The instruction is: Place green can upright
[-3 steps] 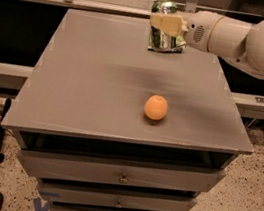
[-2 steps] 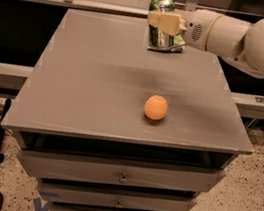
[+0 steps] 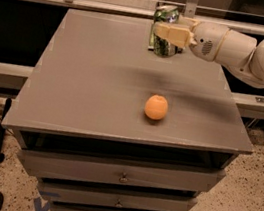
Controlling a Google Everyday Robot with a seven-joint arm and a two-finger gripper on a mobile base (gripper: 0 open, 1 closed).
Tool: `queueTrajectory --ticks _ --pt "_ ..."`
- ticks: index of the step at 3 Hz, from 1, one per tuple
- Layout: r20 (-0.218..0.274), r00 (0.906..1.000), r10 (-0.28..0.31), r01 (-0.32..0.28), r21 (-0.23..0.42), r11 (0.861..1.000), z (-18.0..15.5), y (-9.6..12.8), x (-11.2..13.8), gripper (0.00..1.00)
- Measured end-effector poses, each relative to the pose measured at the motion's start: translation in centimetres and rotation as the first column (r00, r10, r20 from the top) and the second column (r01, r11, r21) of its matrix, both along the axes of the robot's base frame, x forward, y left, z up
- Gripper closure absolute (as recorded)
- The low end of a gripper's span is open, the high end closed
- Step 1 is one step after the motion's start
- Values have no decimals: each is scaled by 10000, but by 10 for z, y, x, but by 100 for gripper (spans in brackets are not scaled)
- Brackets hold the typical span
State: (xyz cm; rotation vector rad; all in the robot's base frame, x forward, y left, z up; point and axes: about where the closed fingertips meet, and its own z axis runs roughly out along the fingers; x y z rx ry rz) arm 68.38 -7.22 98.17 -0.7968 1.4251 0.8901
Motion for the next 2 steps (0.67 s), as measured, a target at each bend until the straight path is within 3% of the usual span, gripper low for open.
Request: queueTrajectory --ticks 1,2 --pt "513 9969 603 -592 -235 9980 -17 -29 3 100" --pt "639 9948 791 -779 -222 9967 -38 -59 1 100"
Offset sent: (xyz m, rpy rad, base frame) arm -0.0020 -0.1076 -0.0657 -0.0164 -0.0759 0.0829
